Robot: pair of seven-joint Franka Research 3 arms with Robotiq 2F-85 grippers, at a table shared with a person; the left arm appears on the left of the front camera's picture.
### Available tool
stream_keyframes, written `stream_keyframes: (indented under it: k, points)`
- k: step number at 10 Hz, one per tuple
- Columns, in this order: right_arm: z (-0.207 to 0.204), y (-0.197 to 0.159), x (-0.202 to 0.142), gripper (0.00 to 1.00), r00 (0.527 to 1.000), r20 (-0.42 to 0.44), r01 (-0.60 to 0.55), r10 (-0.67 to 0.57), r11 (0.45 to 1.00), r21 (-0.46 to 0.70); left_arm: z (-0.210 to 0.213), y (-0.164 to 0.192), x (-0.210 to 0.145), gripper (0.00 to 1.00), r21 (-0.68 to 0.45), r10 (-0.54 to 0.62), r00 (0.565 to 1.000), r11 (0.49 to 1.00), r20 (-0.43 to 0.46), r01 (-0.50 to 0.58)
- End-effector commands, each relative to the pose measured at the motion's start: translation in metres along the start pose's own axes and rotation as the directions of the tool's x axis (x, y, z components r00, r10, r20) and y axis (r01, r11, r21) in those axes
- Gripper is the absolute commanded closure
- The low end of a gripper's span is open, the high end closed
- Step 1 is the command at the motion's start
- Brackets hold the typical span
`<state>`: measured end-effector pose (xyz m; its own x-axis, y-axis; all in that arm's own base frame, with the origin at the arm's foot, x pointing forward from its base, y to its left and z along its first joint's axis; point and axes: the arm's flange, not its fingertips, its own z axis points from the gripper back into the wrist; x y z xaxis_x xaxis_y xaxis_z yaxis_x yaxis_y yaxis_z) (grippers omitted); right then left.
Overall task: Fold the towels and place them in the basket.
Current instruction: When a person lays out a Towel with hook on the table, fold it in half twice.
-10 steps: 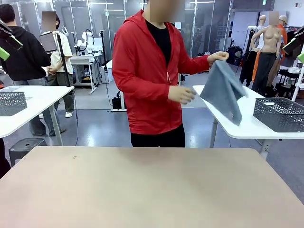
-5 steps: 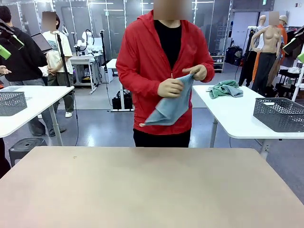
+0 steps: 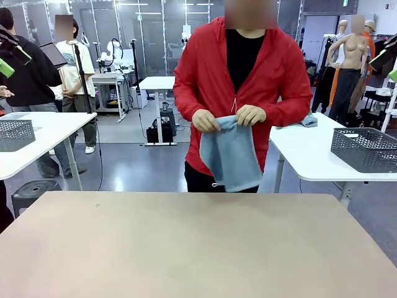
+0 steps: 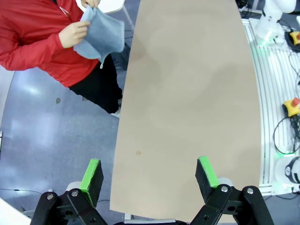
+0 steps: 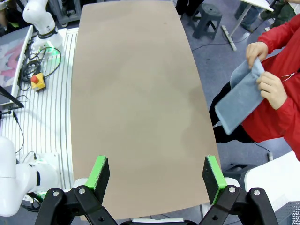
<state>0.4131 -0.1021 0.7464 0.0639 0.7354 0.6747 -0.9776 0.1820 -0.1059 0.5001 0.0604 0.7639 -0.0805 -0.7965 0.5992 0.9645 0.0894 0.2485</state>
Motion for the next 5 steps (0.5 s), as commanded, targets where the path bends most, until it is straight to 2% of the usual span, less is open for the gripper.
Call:
stream_keyframes:
  k: [1, 5]
  points:
    - [-0.0003, 0.0003, 0.0, 0.0, 1.0, 0.005, 0.001, -0.001, 1.0, 0.001, 0.0, 0.0, 0.0, 0.0, 0.0, 0.0, 1.0, 1.0, 0.0, 0.0]
    - [-0.0003, 0.0003, 0.0, 0.0, 1.0, 0.005, 0.001, -0.001, 1.0, 0.001, -0.0001, 0.0048, 0.0007, 0.0, -0.007, 0.04, 0.999, 0.999, 0.035, -0.04]
